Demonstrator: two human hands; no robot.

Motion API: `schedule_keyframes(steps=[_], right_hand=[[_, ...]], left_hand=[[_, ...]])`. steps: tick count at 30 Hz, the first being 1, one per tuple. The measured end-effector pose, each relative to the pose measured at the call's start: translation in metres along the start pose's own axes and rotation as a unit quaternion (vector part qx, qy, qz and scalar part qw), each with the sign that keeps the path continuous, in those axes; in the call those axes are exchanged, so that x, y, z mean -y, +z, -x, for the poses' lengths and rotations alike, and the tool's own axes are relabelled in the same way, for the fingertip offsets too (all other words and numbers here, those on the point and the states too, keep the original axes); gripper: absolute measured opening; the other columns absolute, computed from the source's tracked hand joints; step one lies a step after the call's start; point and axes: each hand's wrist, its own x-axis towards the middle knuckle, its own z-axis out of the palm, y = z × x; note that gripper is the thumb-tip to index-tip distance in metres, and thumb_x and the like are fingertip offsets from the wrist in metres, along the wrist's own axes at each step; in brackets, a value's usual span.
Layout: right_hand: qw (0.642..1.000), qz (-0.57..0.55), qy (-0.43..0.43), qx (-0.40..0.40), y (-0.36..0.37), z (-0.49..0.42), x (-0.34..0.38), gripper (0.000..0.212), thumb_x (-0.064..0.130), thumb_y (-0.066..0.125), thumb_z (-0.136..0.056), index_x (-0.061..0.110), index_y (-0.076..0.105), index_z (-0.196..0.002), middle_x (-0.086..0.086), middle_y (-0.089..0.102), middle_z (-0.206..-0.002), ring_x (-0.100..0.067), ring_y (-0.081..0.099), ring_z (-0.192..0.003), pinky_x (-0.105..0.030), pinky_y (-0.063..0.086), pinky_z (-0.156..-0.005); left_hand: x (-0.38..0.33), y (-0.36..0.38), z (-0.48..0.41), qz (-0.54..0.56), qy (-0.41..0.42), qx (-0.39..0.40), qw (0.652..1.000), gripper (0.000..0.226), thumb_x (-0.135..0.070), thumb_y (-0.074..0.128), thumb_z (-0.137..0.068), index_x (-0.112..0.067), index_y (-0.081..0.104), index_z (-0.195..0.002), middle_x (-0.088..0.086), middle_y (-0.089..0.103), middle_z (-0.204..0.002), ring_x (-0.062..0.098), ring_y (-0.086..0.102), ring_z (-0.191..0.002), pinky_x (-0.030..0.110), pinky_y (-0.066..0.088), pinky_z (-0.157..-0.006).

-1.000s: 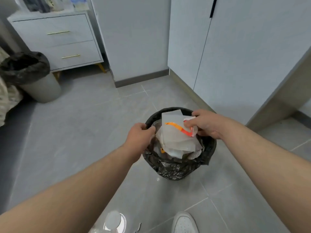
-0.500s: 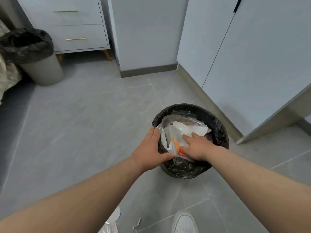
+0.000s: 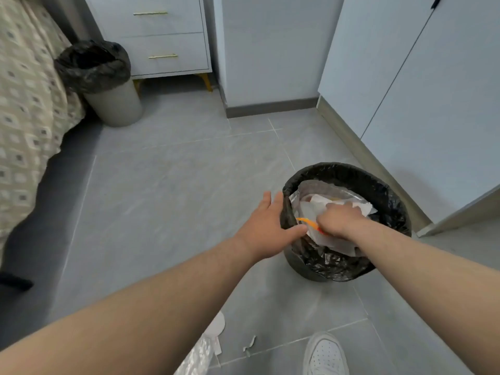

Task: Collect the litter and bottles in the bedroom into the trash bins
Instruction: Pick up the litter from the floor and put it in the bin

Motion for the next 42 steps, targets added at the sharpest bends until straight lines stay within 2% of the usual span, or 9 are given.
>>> schedule_keyframes(steps=[6, 10, 13, 16, 20, 24, 29, 35, 42], right_hand=[[0.94, -0.126, -0.183, -0.261, -0.02, 0.046, 0.071, 0.041, 0.025, 0.041, -0.089, 0.006, 0.055, -0.123, -0.022, 0.049, -0.131, -0.041, 0.045, -0.12, -0.046, 0.038, -0.105], [0.907, -0.097, -0.358, -0.2, 0.017, 0.091, 0.151, 0.038, 0.019, 0.045, -0.091, 0.009, 0.053, -0.127, -0.013, 0.046, -0.136, -0.033, 0.039, -0.127, -0.038, 0.033, -0.105], [0.905, -0.022, -0.418, -0.082, 0.072, 0.104, 0.194, 0.04, 0.021, 0.047, -0.09, 0.012, 0.053, -0.129, -0.013, 0.047, -0.135, -0.031, 0.043, -0.126, -0.035, 0.036, -0.102], [0.921, 0.063, -0.382, 0.048, 0.128, 0.107, 0.214, 0.045, 0.024, 0.048, -0.089, 0.016, 0.048, -0.134, -0.014, 0.046, -0.135, -0.033, 0.045, -0.124, -0.036, 0.041, -0.099], [0.917, 0.144, -0.337, 0.157, 0.195, 0.108, 0.211, 0.052, 0.026, 0.047, -0.089, 0.016, 0.037, -0.14, -0.015, 0.041, -0.137, -0.036, 0.042, -0.125, -0.039, 0.04, -0.1], [0.916, 0.154, -0.322, 0.186, 0.241, 0.113, 0.203, 0.075, 0.038, 0.056, -0.084, 0.022, 0.019, -0.148, -0.015, 0.023, -0.148, -0.037, 0.031, -0.133, -0.044, 0.038, -0.105], [0.934, 0.164, -0.265, 0.176, 0.279, 0.126, 0.204, 0.117, 0.057, 0.07, -0.071, 0.029, -0.012, -0.15, -0.019, -0.022, -0.156, -0.038, -0.006, -0.146, -0.05, 0.036, -0.107], [0.949, 0.151, -0.252, 0.114, 0.292, 0.128, 0.21, 0.097, 0.043, 0.069, -0.076, 0.023, 0.007, -0.148, -0.018, 0.004, -0.154, -0.037, 0.013, -0.141, -0.045, 0.04, -0.1], [0.961, 0.042, -0.258, 0.085, 0.278, 0.098, 0.203, 0.034, 0.017, 0.057, -0.084, 0.013, 0.044, -0.115, -0.011, 0.045, -0.121, -0.03, 0.044, -0.113, -0.035, 0.043, -0.086]], left_hand=[[0.084, -0.068, 0.086, 0.005, -0.094, -0.119, 0.988, 0.063, -0.044, 0.047, -0.095, -0.013, 0.031, -0.148, 0.006, 0.029, -0.156, 0.018, 0.027, -0.143, 0.027, 0.02, -0.115], [0.181, -0.081, 0.157, 0.015, -0.236, -0.144, 0.961, 0.035, -0.038, 0.045, -0.096, -0.011, 0.062, -0.108, 0.009, 0.061, -0.115, 0.026, 0.056, -0.106, 0.03, 0.04, -0.082], [0.248, -0.072, 0.203, 0.01, -0.317, -0.111, 0.942, 0.033, -0.035, 0.042, -0.095, -0.013, 0.047, -0.071, 0.003, 0.052, -0.075, 0.023, 0.048, -0.074, 0.032, 0.032, -0.059], [0.293, -0.06, 0.23, 0.016, -0.377, -0.064, 0.924, 0.033, -0.032, 0.045, -0.094, -0.01, 0.048, -0.069, 0.002, 0.049, -0.07, 0.025, 0.046, -0.073, 0.03, 0.032, -0.055], [0.319, -0.025, 0.241, 0.009, -0.422, 0.04, 0.906, 0.049, -0.043, 0.059, -0.086, -0.007, 0.055, -0.12, 0.009, 0.057, -0.115, 0.022, 0.051, -0.095, 0.027, 0.039, -0.08], [0.315, 0.039, 0.252, -0.083, -0.362, 0.137, 0.918, 0.105, -0.063, 0.071, -0.056, -0.024, 0.023, -0.141, 0.009, 0.033, -0.137, 0.03, 0.038, -0.127, 0.044, 0.042, -0.1], [0.301, 0.093, 0.263, -0.169, -0.291, 0.151, 0.929, 0.102, -0.046, 0.07, -0.067, -0.025, 0.008, -0.146, 0.009, 0.0, -0.156, 0.035, 0.006, -0.143, 0.05, 0.035, -0.104], [0.321, 0.08, 0.254, -0.156, -0.249, 0.111, 0.949, 0.065, -0.031, 0.067, -0.076, -0.025, 0.038, -0.134, 0.003, 0.032, -0.138, 0.025, 0.04, -0.121, 0.036, 0.042, -0.094], [0.341, 0.041, 0.222, 0.029, -0.302, 0.061, 0.951, 0.042, -0.02, 0.063, -0.082, -0.024, 0.056, -0.123, -0.001, 0.056, -0.124, 0.018, 0.055, -0.111, 0.027, 0.043, -0.094]])
